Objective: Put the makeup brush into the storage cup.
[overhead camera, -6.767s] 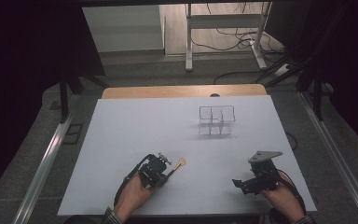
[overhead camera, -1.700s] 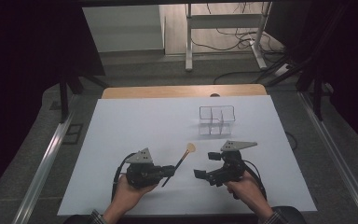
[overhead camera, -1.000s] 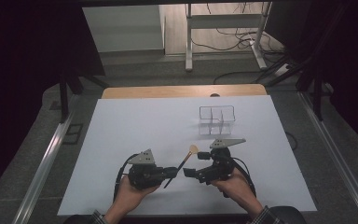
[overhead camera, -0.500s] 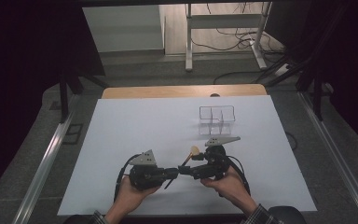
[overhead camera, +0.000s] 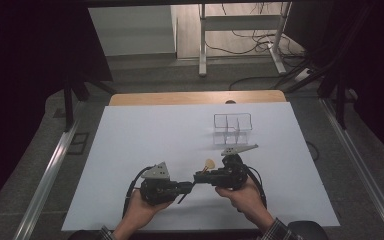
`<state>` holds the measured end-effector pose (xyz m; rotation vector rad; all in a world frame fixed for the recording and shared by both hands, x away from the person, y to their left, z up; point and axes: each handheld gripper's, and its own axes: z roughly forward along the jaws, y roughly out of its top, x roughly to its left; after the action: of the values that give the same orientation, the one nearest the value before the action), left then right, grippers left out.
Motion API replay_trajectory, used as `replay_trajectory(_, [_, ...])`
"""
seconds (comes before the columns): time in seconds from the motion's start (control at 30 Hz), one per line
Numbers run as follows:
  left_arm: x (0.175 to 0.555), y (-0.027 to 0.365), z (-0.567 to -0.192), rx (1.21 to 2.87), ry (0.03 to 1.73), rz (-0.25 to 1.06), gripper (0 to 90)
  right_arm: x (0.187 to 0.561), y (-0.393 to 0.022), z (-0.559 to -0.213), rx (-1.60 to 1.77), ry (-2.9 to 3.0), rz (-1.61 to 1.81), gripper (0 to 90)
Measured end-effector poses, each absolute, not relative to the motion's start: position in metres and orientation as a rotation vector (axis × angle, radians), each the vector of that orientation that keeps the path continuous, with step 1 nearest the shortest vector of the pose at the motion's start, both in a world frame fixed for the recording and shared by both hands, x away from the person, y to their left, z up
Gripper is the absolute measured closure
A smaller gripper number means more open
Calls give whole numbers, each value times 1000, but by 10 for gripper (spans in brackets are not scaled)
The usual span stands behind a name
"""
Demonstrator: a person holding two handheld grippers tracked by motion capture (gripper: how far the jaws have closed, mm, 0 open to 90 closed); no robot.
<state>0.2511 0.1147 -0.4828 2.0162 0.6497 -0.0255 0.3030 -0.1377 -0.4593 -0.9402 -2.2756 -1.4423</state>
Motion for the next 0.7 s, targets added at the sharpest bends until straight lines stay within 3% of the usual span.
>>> replay_trajectory(0.13, [250,111,-483,2050,645,-7,827,301,-136,-458,-928,-2276,-1423,839])
replay_trajectory(0.27, [250,113,-482,2053,664,19,758,300,-137,-457,-930,-2303,-1421,840])
replay_trajectory(0.37, [251,115,-481,2056,684,38,619,300,-139,-455,-934,-2340,-1427,840])
replay_trajectory(0.47, [251,115,-482,2068,692,55,562,300,-140,-455,-936,-2354,-1421,840])
replay_trajectory(0.53, [250,114,-482,2081,693,78,465,301,-141,-454,-946,-2368,-1421,840])
replay_trajectory(0.7, [248,111,-484,2129,677,129,361,302,-144,-453,-955,-2403,-1433,840])
